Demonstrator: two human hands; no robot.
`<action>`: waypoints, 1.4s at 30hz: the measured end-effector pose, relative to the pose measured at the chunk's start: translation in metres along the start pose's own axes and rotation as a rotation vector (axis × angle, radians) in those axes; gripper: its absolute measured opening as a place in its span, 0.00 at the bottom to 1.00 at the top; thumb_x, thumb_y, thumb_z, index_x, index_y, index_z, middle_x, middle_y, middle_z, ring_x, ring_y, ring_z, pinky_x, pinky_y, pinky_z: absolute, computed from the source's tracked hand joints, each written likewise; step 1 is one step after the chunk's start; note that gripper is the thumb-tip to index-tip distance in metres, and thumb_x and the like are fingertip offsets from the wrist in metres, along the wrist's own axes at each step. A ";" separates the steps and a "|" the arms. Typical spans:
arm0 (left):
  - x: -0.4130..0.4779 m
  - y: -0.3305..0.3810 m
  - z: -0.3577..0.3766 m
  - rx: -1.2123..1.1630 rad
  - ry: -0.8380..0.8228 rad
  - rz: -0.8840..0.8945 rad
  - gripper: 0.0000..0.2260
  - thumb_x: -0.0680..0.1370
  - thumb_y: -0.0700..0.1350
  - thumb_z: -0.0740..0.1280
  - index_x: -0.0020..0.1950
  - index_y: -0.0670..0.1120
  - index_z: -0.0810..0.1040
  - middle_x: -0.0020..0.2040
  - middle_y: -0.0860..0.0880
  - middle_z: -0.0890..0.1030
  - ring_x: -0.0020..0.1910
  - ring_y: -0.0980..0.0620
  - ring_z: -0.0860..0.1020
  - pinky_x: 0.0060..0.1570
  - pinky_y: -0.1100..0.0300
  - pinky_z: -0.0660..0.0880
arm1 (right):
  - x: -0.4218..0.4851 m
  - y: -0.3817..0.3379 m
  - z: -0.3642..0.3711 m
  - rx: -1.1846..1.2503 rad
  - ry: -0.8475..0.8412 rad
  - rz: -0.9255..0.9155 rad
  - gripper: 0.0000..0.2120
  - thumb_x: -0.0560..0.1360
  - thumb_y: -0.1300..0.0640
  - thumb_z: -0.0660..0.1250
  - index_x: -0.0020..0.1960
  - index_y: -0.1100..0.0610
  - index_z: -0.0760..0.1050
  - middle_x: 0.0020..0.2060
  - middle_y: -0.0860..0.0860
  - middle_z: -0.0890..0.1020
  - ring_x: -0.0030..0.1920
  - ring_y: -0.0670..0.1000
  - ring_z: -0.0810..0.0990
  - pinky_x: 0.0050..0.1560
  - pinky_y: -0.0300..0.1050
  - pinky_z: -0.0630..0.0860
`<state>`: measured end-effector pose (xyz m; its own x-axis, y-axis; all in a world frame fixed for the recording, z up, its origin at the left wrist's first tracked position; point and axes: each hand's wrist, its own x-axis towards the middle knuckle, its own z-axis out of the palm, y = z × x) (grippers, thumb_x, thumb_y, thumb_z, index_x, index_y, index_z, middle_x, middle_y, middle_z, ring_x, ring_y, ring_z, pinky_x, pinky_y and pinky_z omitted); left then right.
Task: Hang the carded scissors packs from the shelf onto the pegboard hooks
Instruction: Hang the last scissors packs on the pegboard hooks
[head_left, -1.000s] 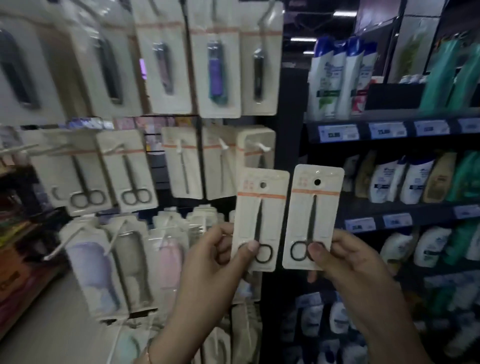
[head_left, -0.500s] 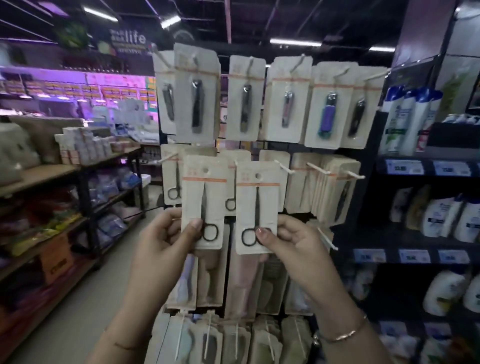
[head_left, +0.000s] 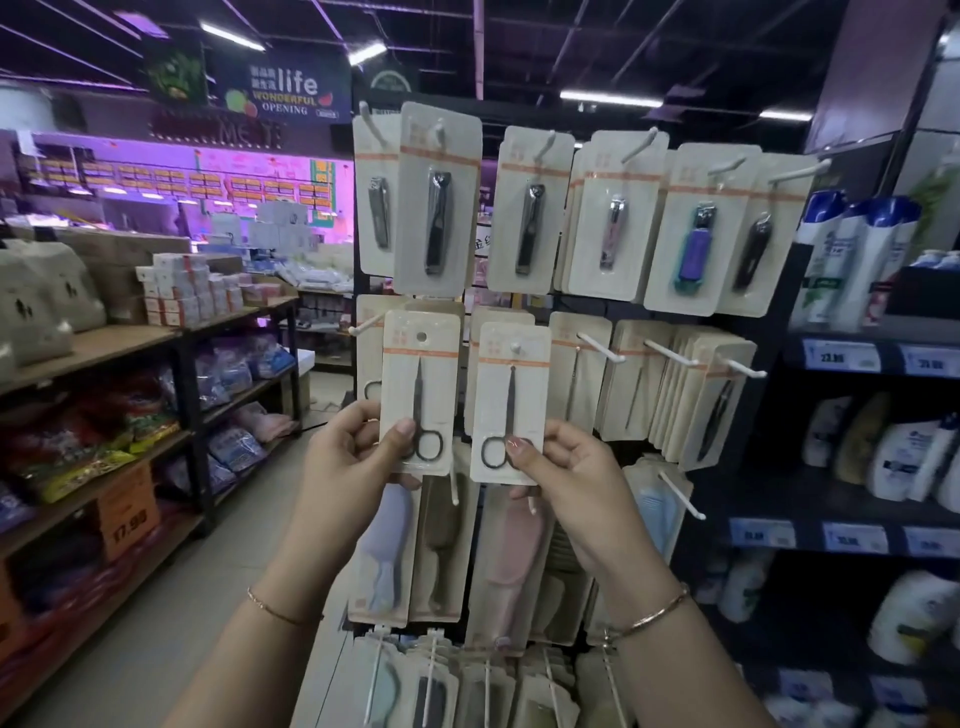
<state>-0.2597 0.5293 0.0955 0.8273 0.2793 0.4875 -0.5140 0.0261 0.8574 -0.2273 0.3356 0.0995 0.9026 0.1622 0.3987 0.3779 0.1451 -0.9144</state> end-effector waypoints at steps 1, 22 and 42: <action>0.001 0.000 0.000 0.002 0.001 0.000 0.05 0.77 0.38 0.66 0.52 0.38 0.77 0.40 0.42 0.84 0.34 0.50 0.81 0.28 0.60 0.79 | 0.002 0.001 0.000 -0.004 0.003 -0.002 0.05 0.74 0.61 0.70 0.46 0.52 0.81 0.41 0.49 0.88 0.36 0.46 0.83 0.32 0.36 0.78; 0.001 0.006 0.005 0.018 -0.032 -0.002 0.12 0.77 0.37 0.65 0.58 0.32 0.73 0.50 0.25 0.78 0.43 0.38 0.78 0.30 0.60 0.80 | 0.022 0.016 -0.006 -0.007 -0.018 -0.007 0.04 0.74 0.61 0.70 0.48 0.58 0.80 0.41 0.51 0.87 0.38 0.48 0.83 0.35 0.38 0.80; 0.001 0.009 0.005 -0.001 -0.009 0.001 0.13 0.78 0.37 0.65 0.60 0.31 0.71 0.51 0.23 0.76 0.43 0.39 0.76 0.29 0.61 0.80 | 0.023 0.019 -0.008 0.005 -0.036 -0.018 0.03 0.74 0.61 0.70 0.47 0.55 0.81 0.41 0.51 0.87 0.38 0.47 0.83 0.35 0.38 0.81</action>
<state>-0.2619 0.5247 0.1044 0.8287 0.2708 0.4898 -0.5152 0.0269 0.8567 -0.1973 0.3348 0.0907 0.8874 0.1949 0.4178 0.3931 0.1535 -0.9066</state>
